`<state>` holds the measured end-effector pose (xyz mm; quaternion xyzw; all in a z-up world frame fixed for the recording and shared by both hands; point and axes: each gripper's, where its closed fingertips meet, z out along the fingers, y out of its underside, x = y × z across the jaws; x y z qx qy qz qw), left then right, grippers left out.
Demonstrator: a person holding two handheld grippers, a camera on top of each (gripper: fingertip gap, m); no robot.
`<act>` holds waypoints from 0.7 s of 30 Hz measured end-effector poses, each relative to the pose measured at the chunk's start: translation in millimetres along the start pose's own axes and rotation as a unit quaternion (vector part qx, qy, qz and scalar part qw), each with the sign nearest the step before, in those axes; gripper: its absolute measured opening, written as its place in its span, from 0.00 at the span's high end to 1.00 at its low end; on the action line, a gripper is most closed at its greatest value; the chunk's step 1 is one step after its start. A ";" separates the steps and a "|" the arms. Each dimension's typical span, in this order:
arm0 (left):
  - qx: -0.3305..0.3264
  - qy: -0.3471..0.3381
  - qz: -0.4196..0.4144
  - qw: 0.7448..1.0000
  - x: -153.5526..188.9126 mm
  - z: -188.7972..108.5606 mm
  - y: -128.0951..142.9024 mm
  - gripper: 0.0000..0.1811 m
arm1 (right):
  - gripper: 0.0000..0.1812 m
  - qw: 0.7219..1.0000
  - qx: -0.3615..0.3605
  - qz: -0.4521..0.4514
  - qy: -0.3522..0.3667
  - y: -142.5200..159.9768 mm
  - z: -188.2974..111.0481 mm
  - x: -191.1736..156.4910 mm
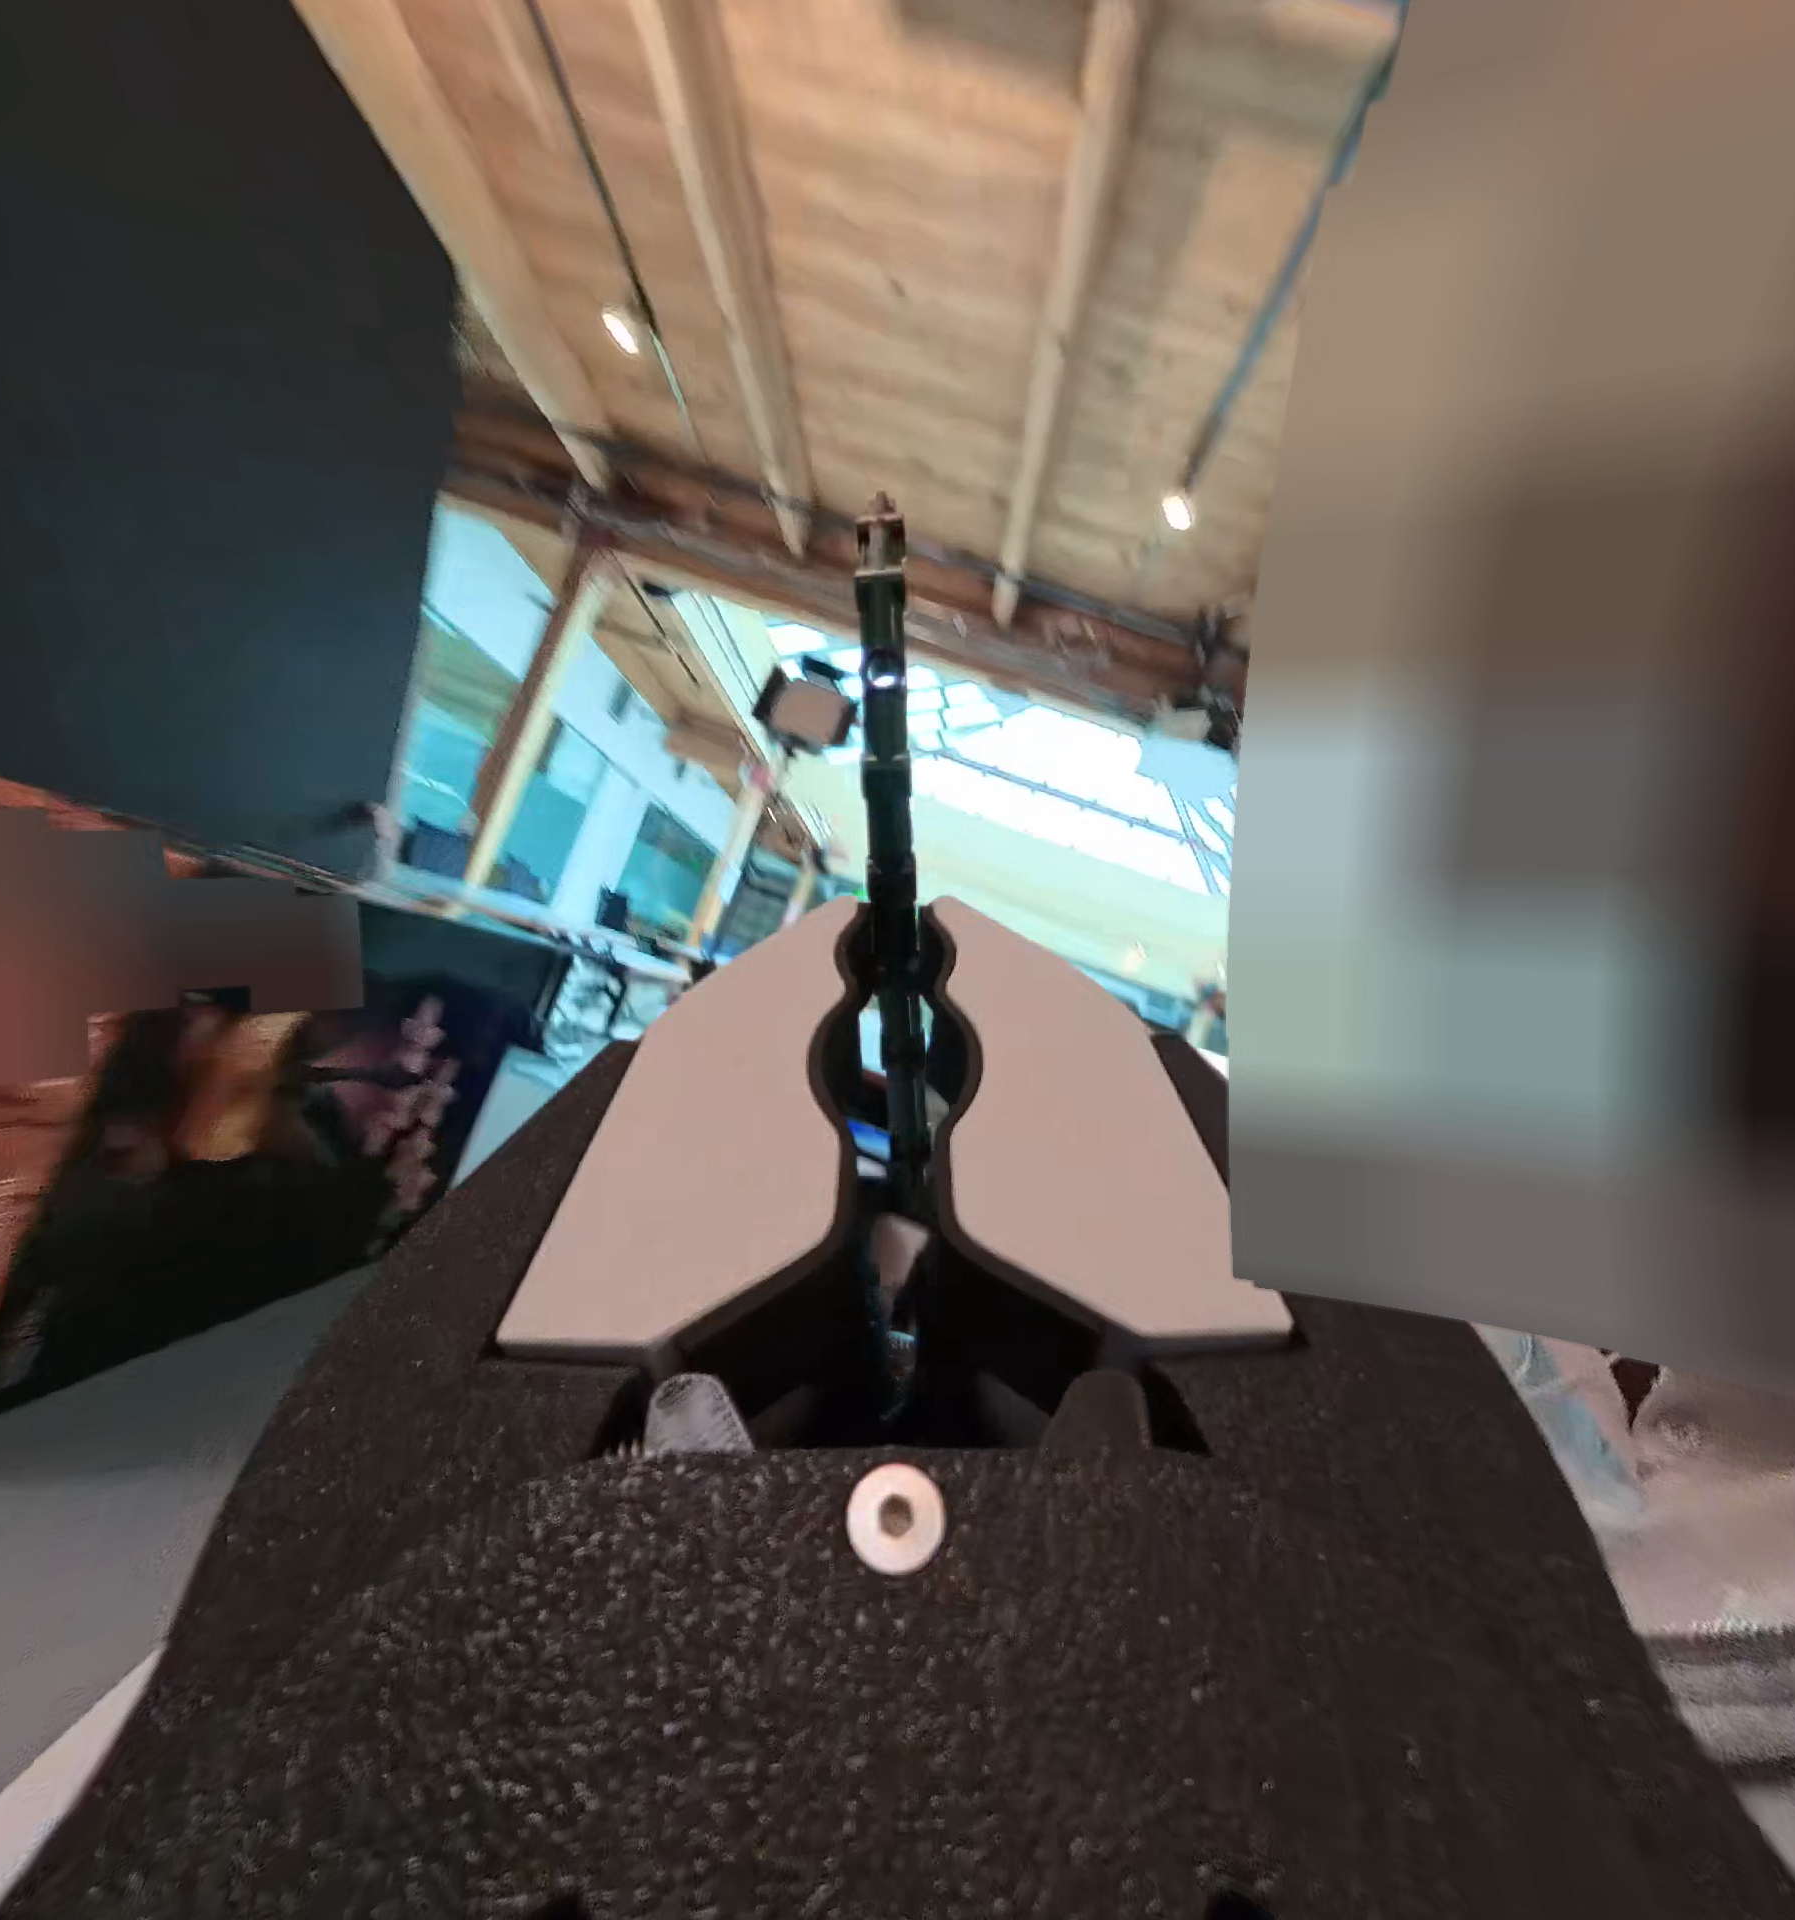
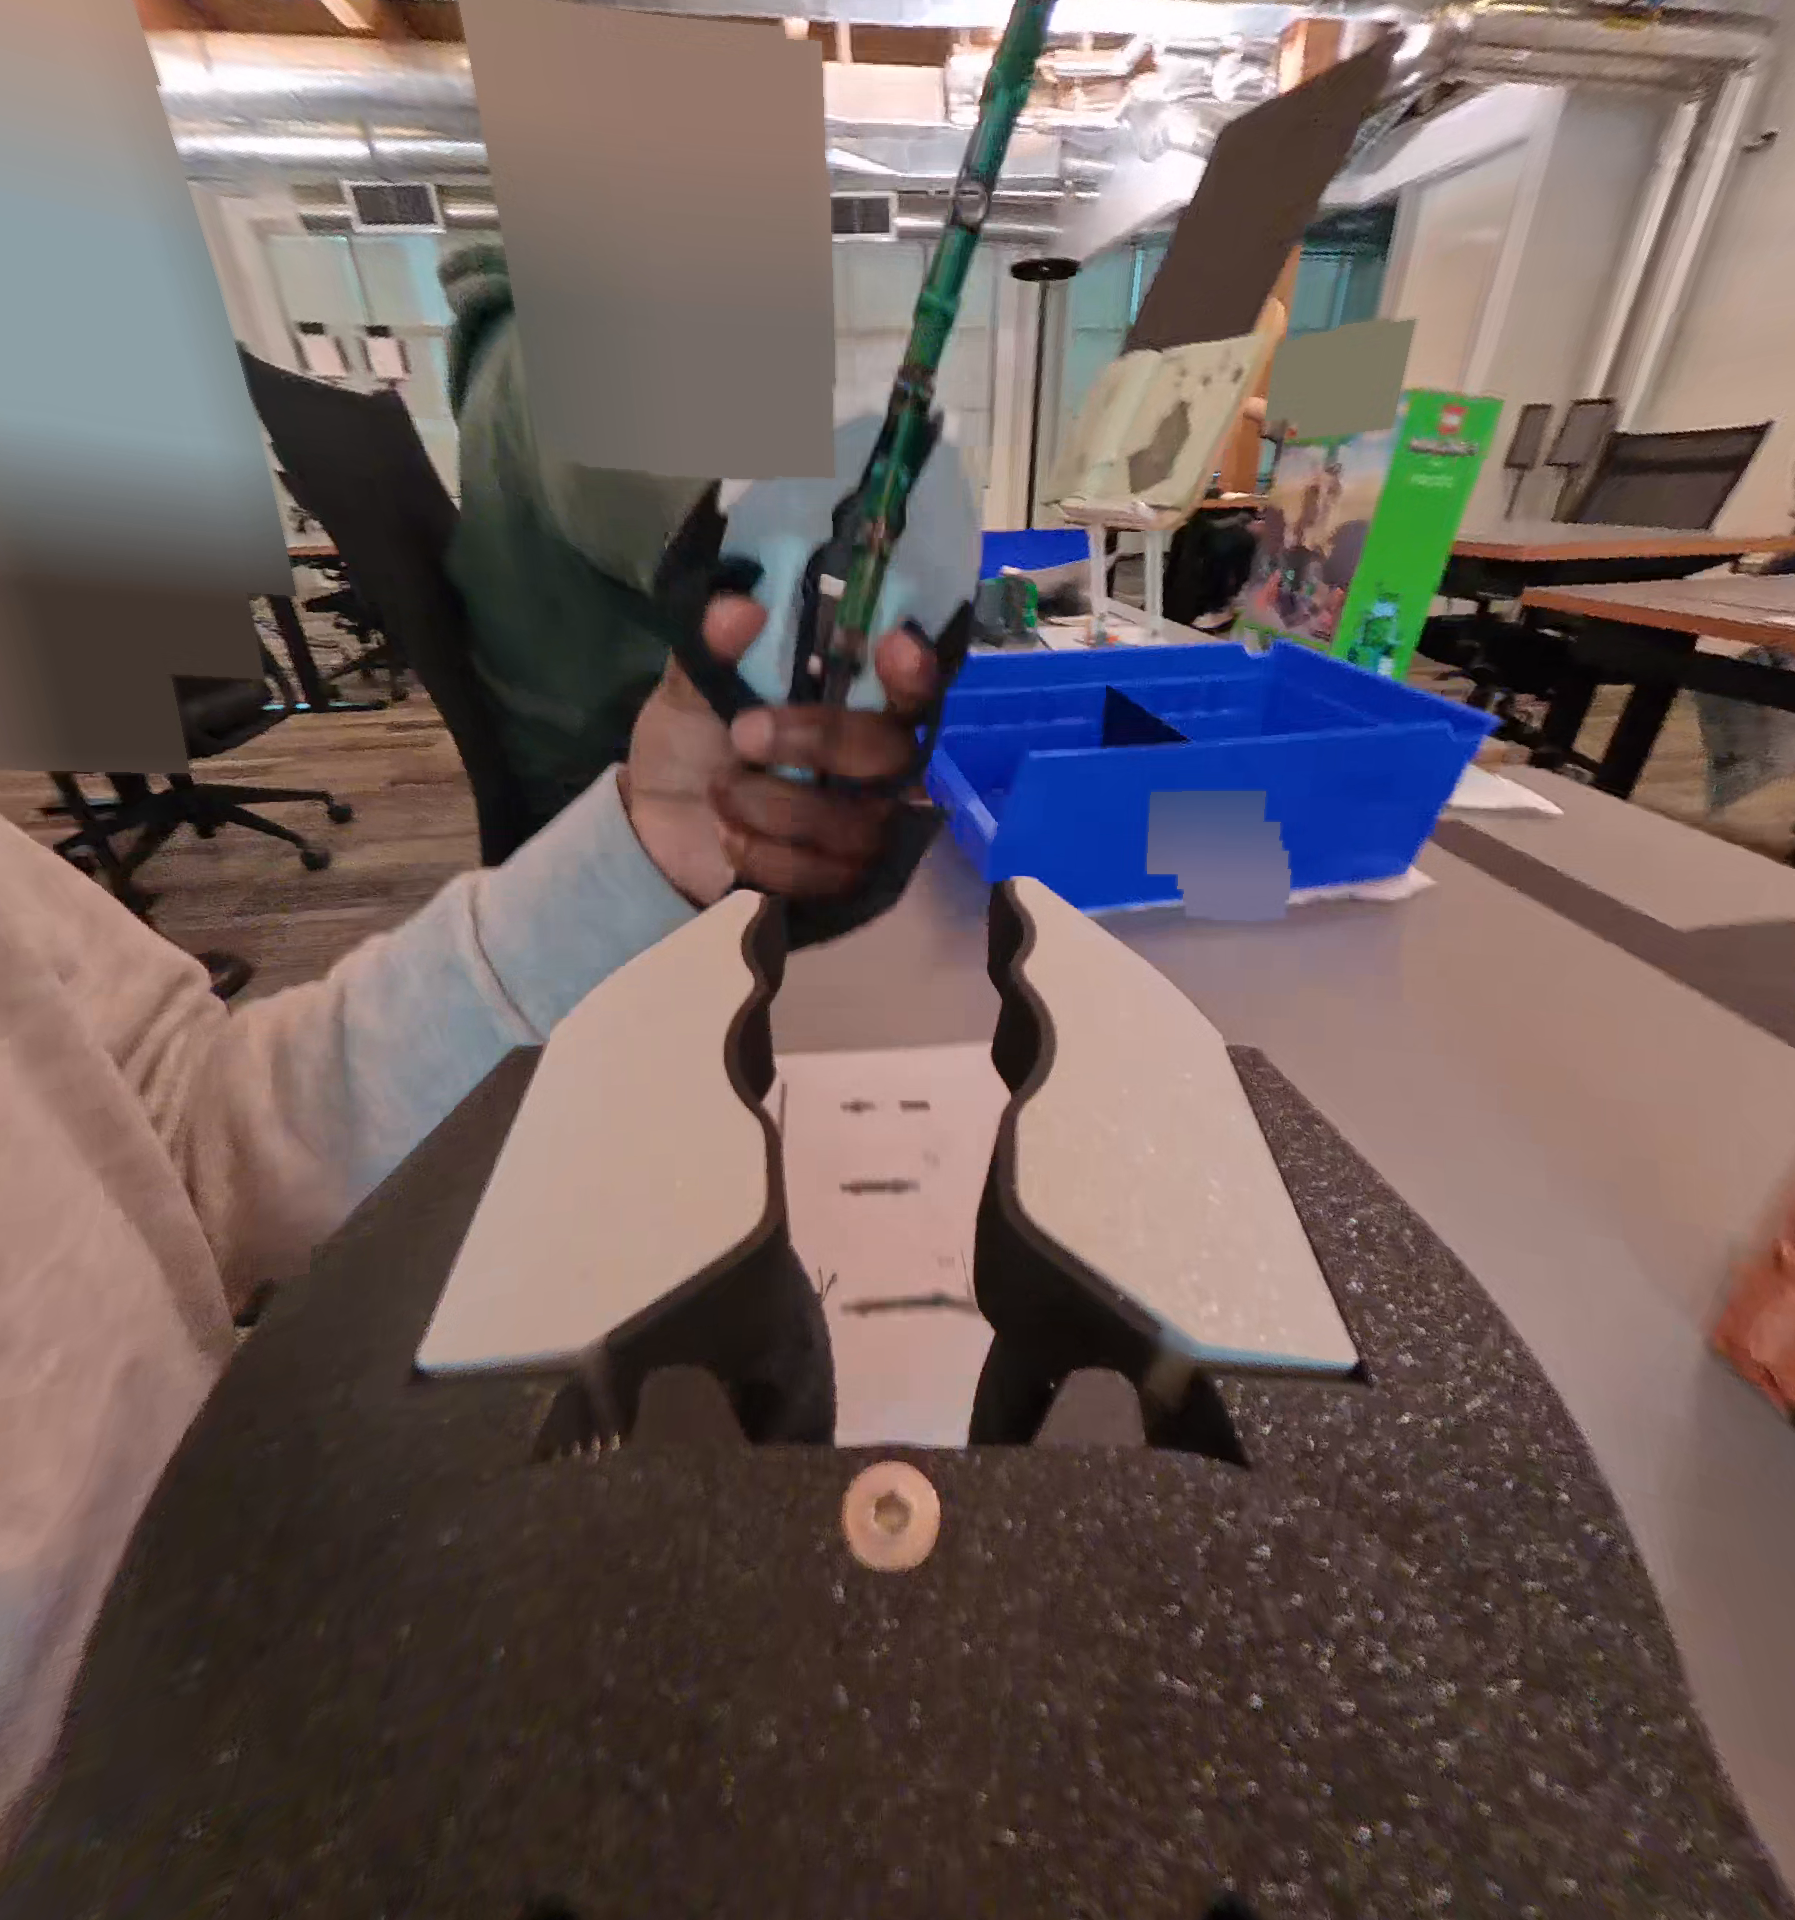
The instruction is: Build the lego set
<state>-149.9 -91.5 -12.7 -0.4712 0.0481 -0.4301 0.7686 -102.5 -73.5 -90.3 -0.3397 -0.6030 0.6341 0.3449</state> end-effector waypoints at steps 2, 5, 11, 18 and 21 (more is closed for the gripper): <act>-0.042 0.021 0.015 0.999 12.1 19.0 13.1 0.96 | 0.79 1.000 -0.001 0.012 -0.022 -14.7 8.7 -6.4; -0.098 0.038 0.046 0.993 24.6 33.8 30.1 0.96 | 0.82 0.998 0.019 0.042 -0.046 -32.1 11.1 -14.2; -0.113 0.033 0.074 0.990 28.2 38.8 33.3 0.96 | 0.91 0.999 0.028 0.006 -0.044 -34.4 10.5 -18.0; -0.106 0.039 0.055 0.992 21.5 32.8 34.8 0.96 | 0.96 0.998 0.039 0.012 -0.049 -31.1 16.4 -12.7; -0.117 0.003 0.067 0.991 9.7 25.7 33.4 0.83 | 0.96 0.995 0.080 0.047 -0.048 -42.1 16.4 -4.7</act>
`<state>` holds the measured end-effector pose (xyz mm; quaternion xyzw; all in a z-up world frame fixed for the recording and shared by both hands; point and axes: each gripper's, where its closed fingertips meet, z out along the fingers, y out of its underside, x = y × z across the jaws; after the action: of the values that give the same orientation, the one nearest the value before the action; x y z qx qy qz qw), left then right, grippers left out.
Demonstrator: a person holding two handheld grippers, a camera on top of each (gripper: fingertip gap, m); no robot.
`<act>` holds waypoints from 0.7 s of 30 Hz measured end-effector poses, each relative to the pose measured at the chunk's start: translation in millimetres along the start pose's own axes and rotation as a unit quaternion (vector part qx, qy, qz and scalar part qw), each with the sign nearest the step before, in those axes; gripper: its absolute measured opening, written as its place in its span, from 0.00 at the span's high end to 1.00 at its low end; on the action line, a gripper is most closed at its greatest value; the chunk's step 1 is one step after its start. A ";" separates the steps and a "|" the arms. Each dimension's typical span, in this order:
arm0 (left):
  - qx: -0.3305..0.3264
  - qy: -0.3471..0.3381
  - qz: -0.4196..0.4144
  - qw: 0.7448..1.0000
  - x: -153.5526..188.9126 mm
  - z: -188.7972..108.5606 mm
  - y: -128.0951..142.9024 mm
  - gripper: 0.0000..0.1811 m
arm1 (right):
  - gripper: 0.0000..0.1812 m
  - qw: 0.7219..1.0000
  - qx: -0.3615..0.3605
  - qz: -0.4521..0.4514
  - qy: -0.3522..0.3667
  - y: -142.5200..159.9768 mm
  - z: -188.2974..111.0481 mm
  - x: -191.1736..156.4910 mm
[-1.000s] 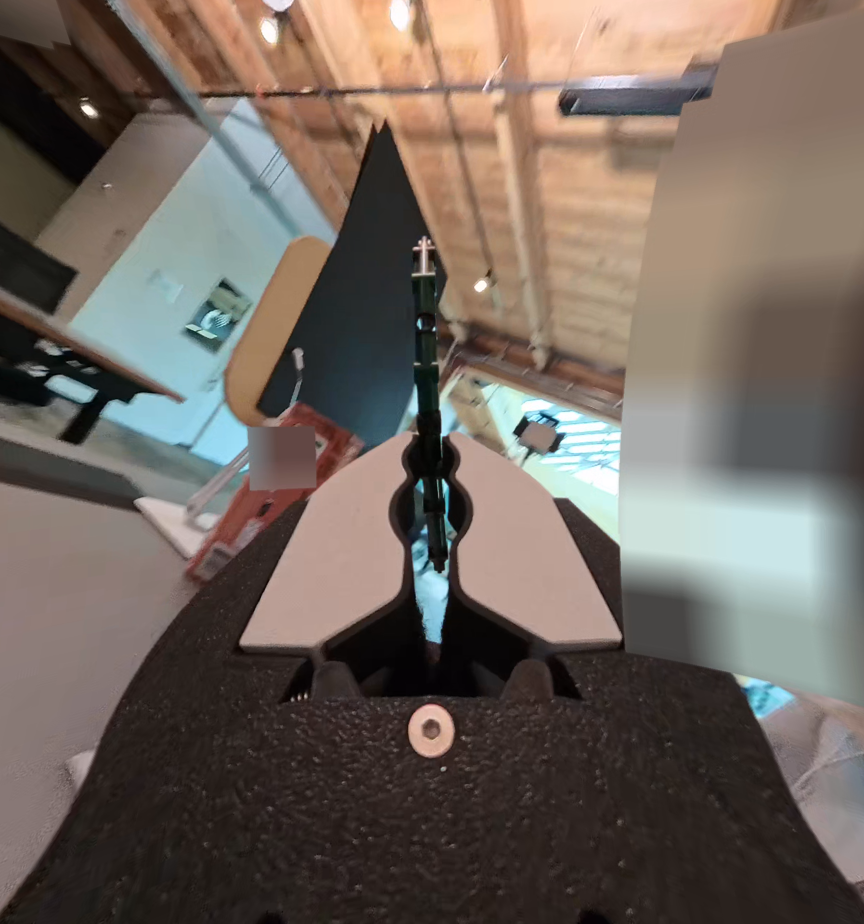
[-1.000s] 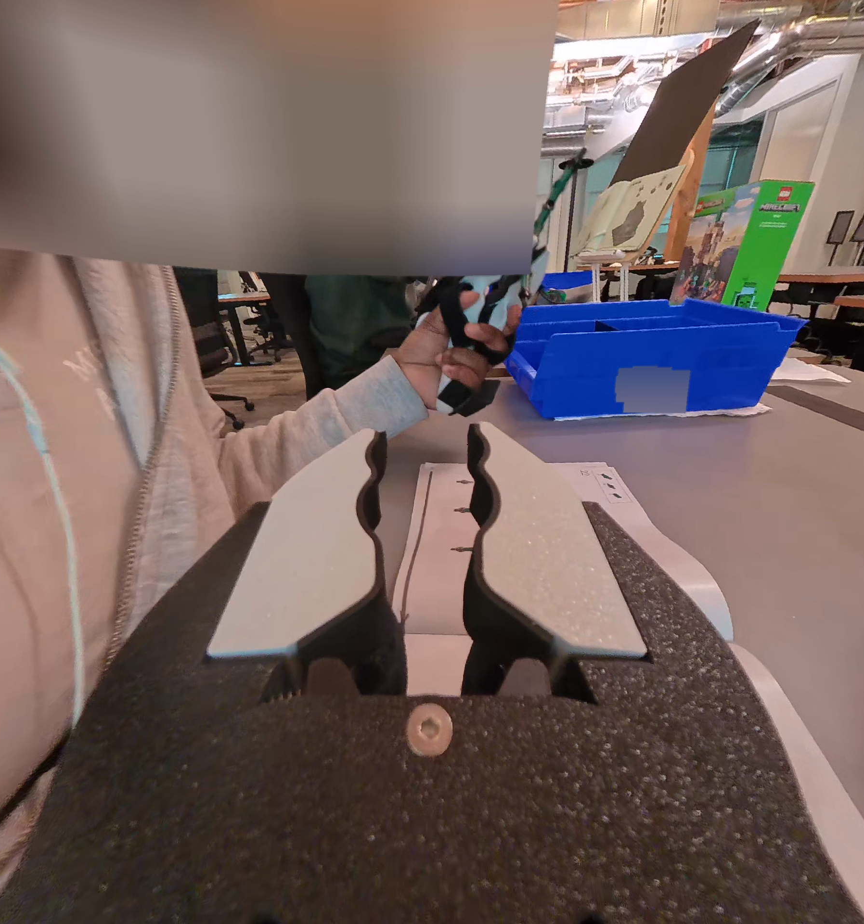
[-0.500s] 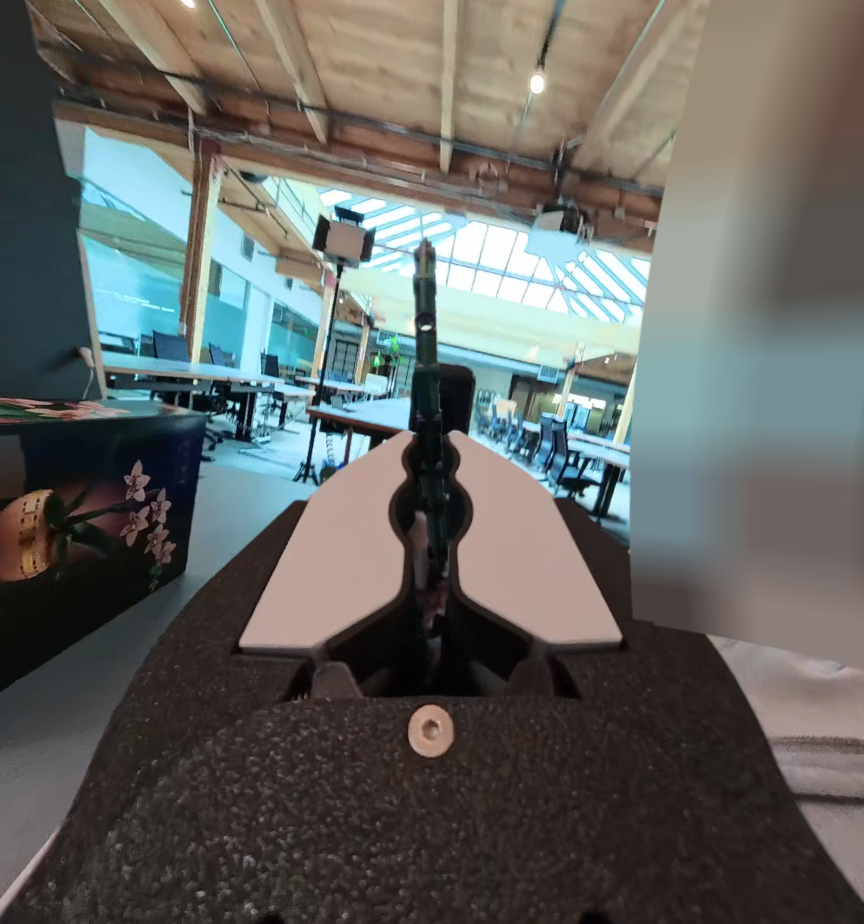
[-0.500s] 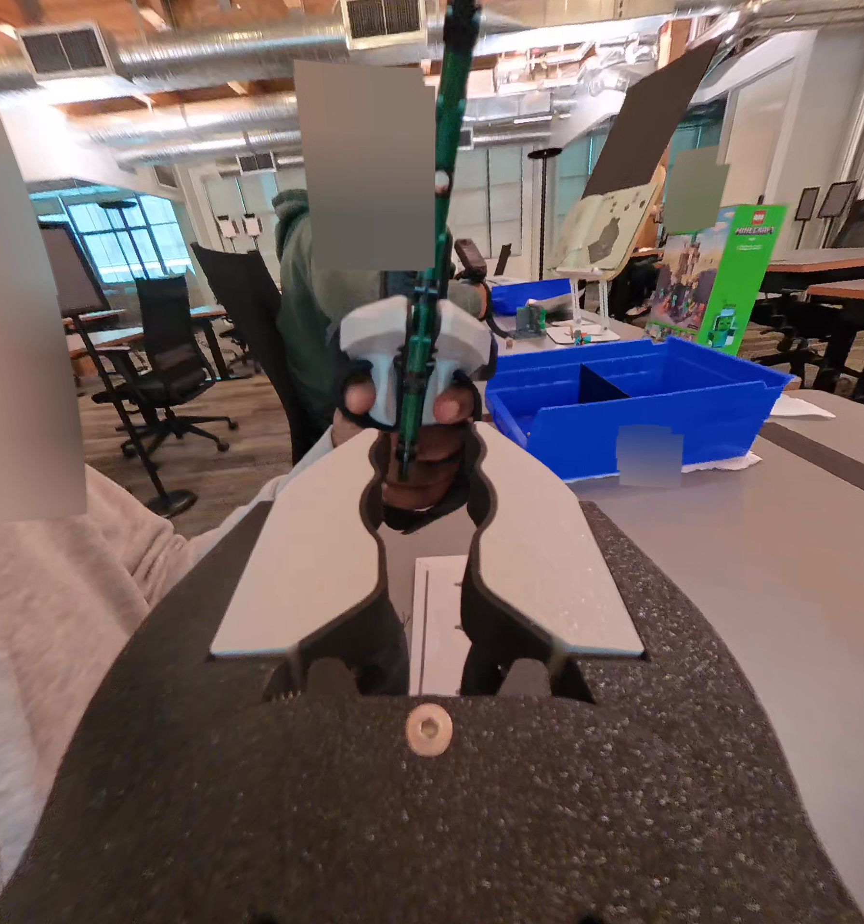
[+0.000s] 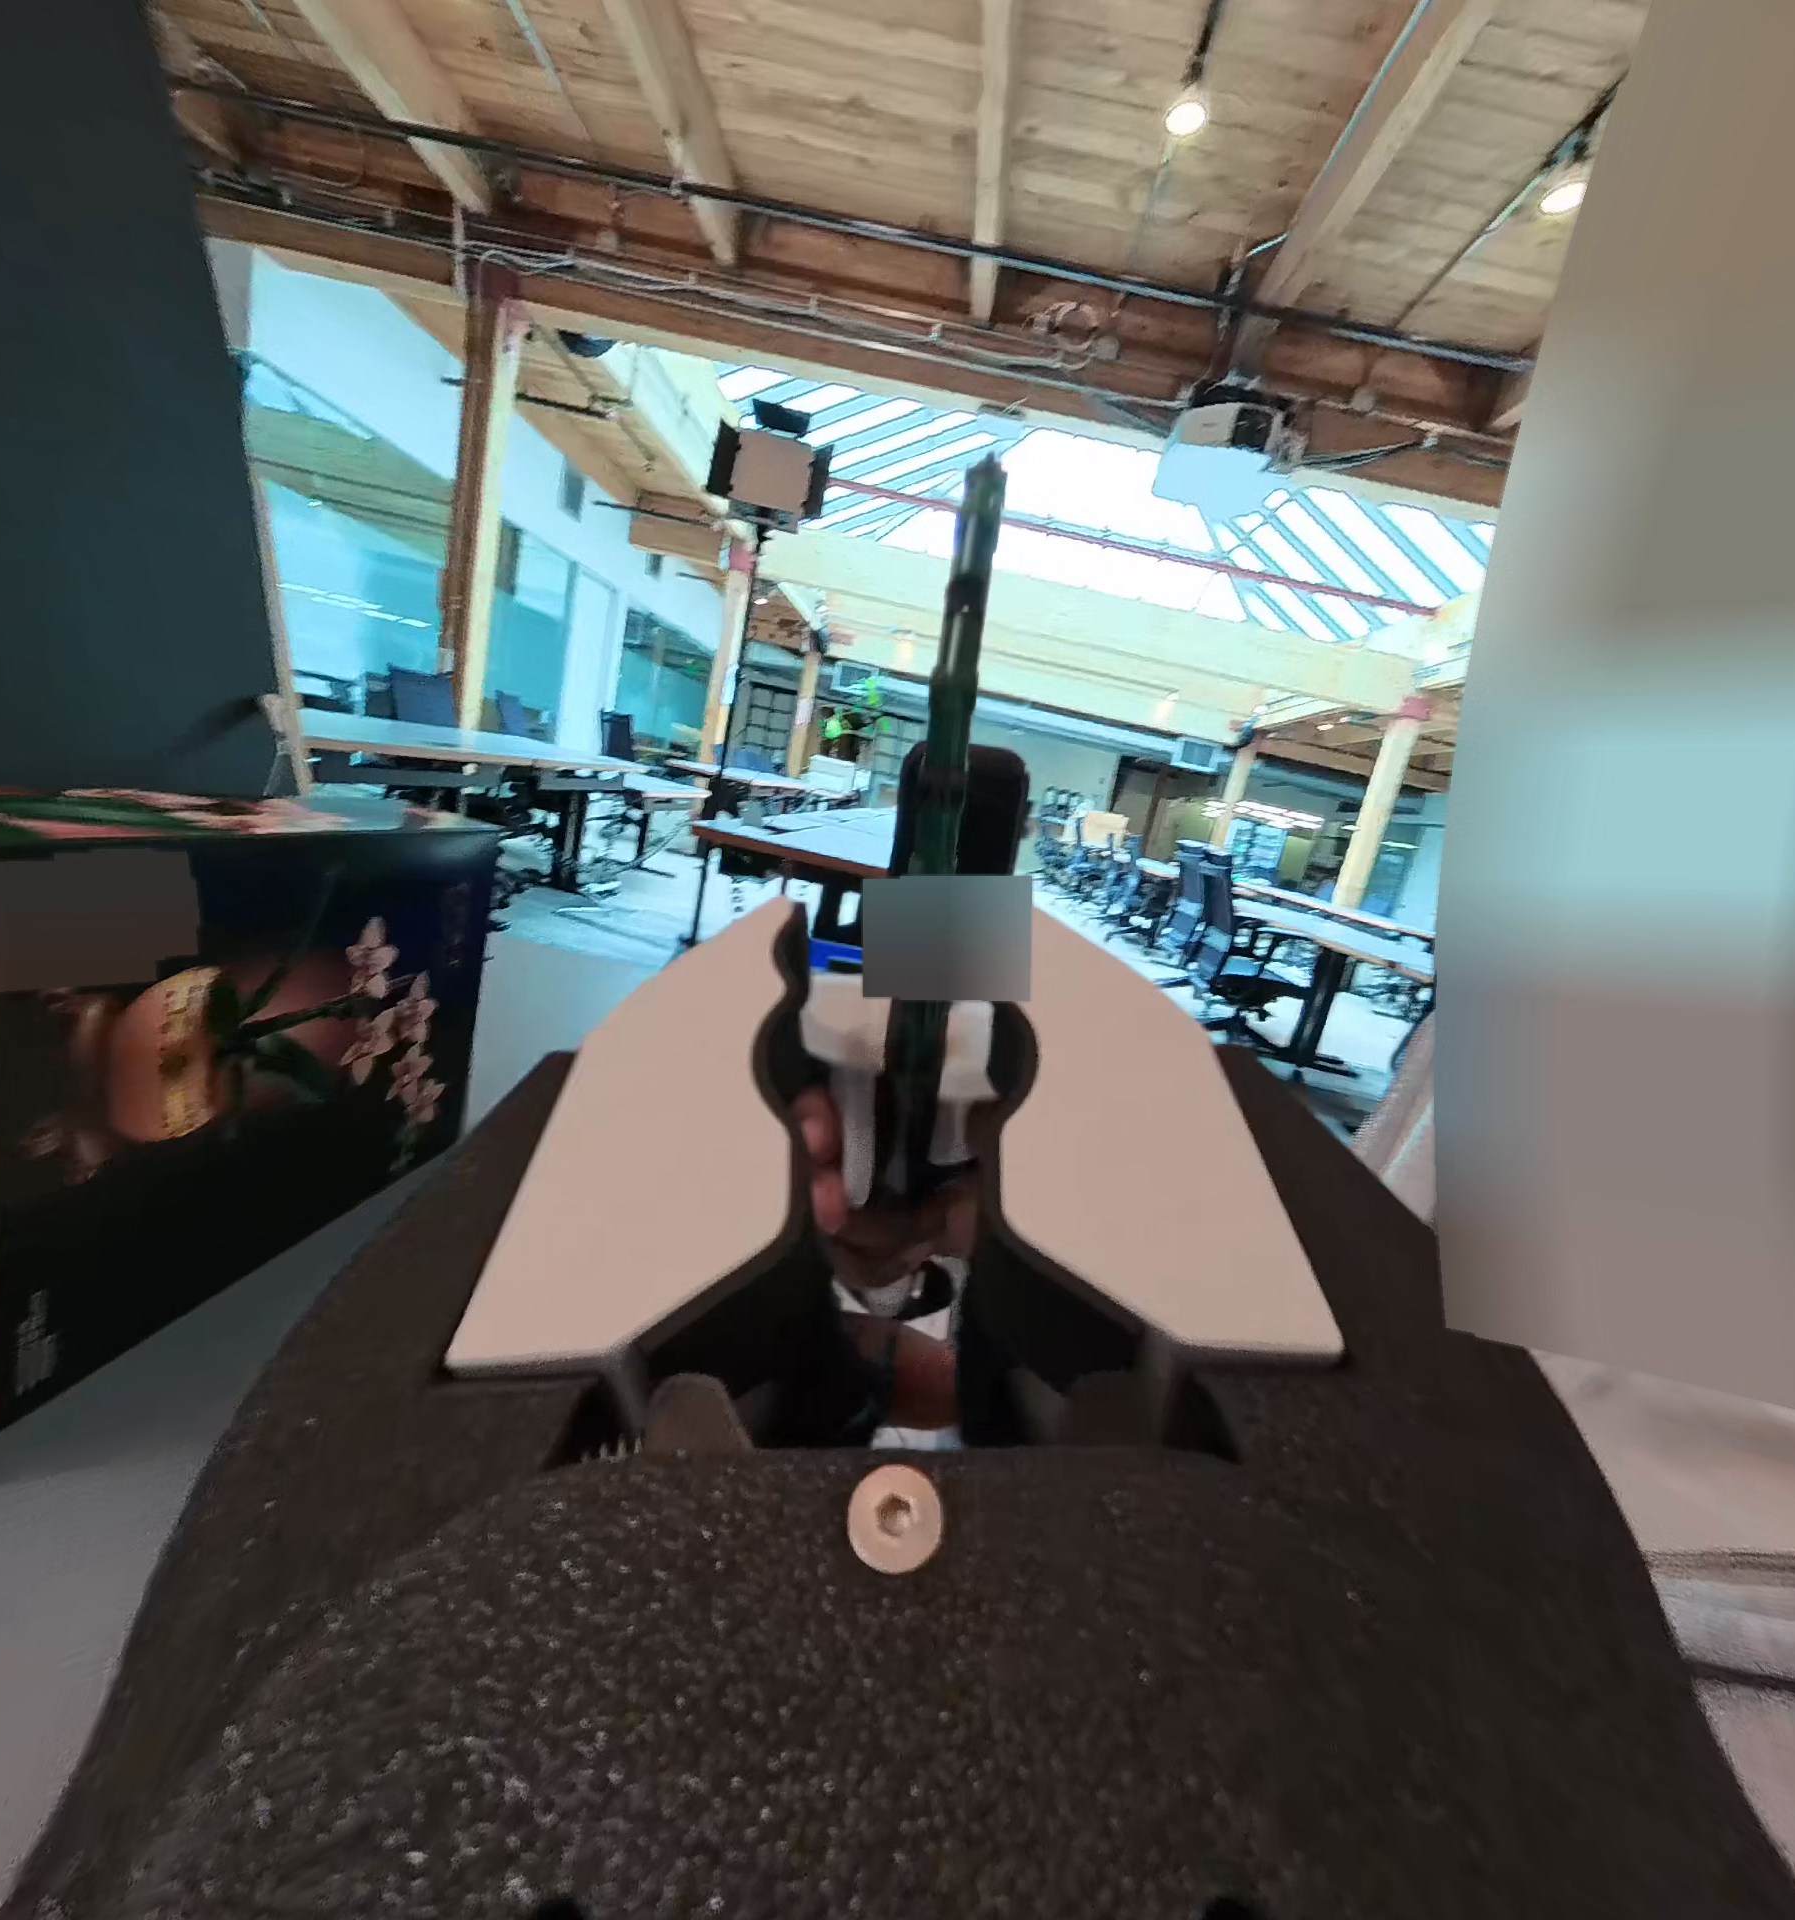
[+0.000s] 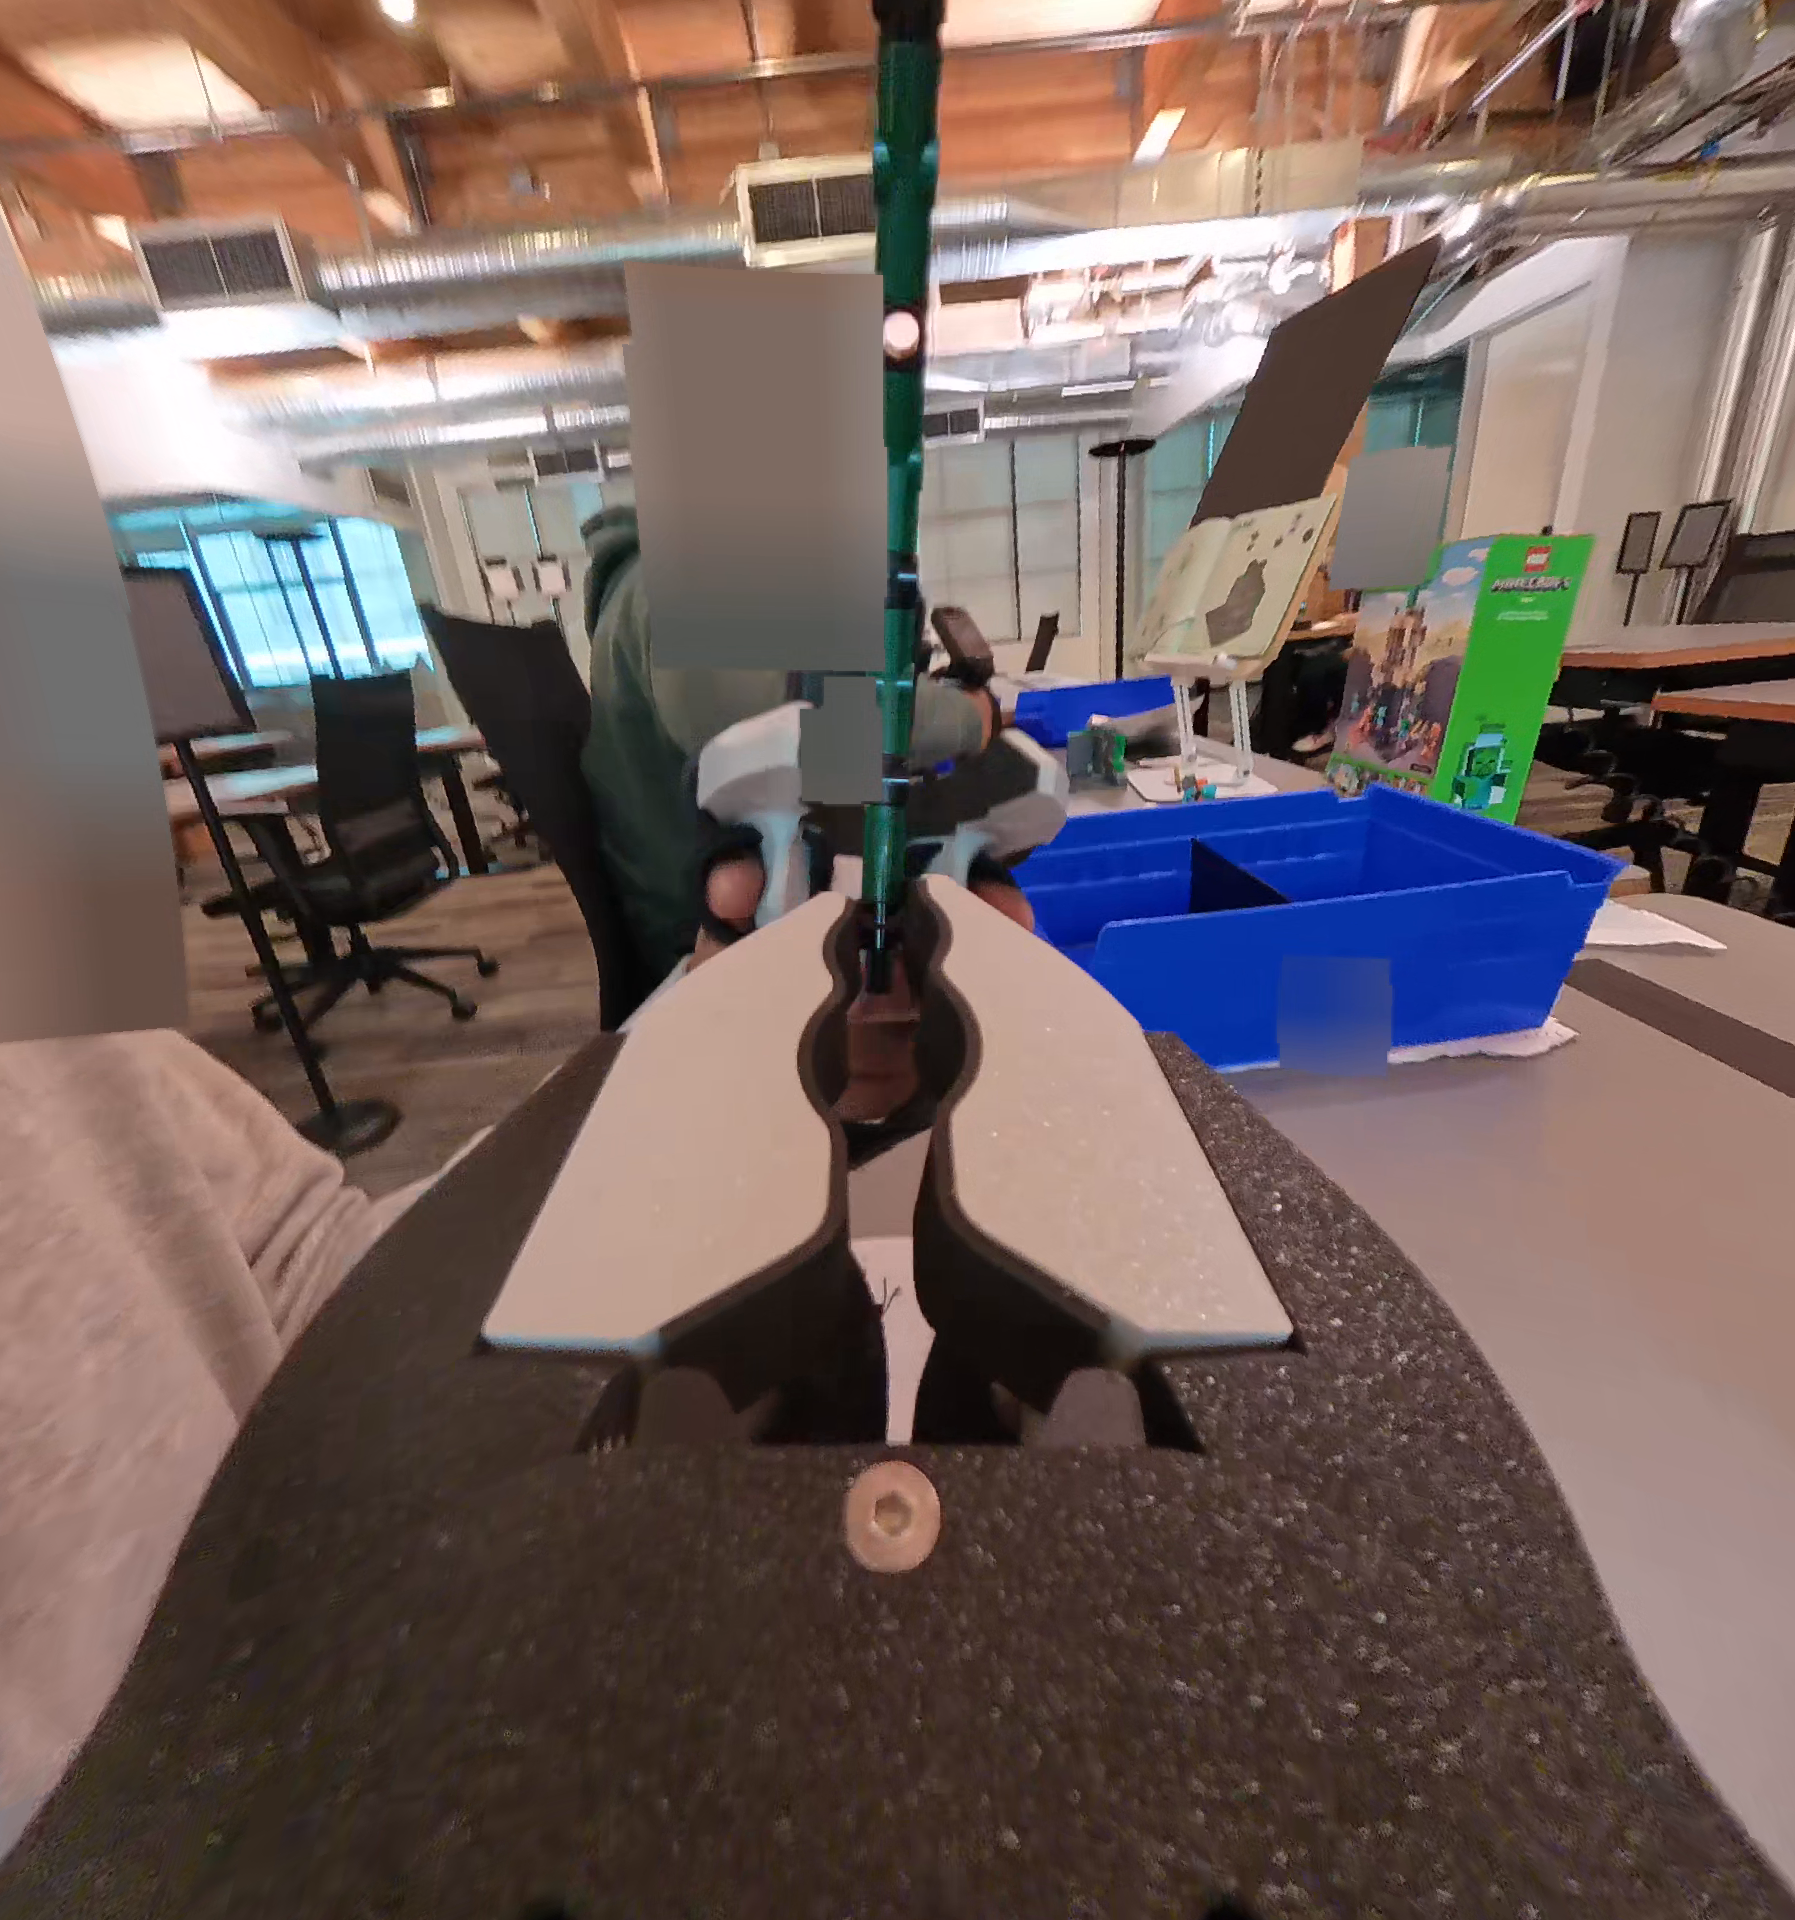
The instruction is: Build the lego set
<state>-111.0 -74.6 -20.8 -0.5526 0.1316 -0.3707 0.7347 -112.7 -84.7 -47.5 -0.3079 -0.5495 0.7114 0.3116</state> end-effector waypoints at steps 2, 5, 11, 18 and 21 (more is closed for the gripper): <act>0.010 -0.029 0.006 1.000 -9.1 -10.7 -4.7 0.77 | 0.96 1.000 0.014 0.007 0.008 -6.6 0.5 7.1; 0.036 -0.095 0.015 0.995 -29.1 -36.8 -14.7 0.79 | 0.96 0.999 0.040 0.008 0.034 -24.3 -1.3 23.5; 0.019 -0.229 0.087 0.969 -73.7 -99.9 -4.6 0.92 | 0.96 0.986 0.103 -0.029 0.127 -86.0 -19.2 74.9; -0.048 -0.154 0.063 0.985 -68.5 -86.8 34.5 0.91 | 0.96 0.961 0.113 -0.097 0.234 -107.2 -37.1 104.1; -0.077 -0.169 0.069 0.980 -74.1 -84.1 44.4 0.91 | 0.96 0.958 0.104 -0.108 0.243 -97.2 -37.0 106.1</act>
<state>-195.1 -78.5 -107.1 -0.6518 0.0712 -0.2089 0.7256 -139.0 39.7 29.3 -0.3762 -0.4098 0.6306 0.5412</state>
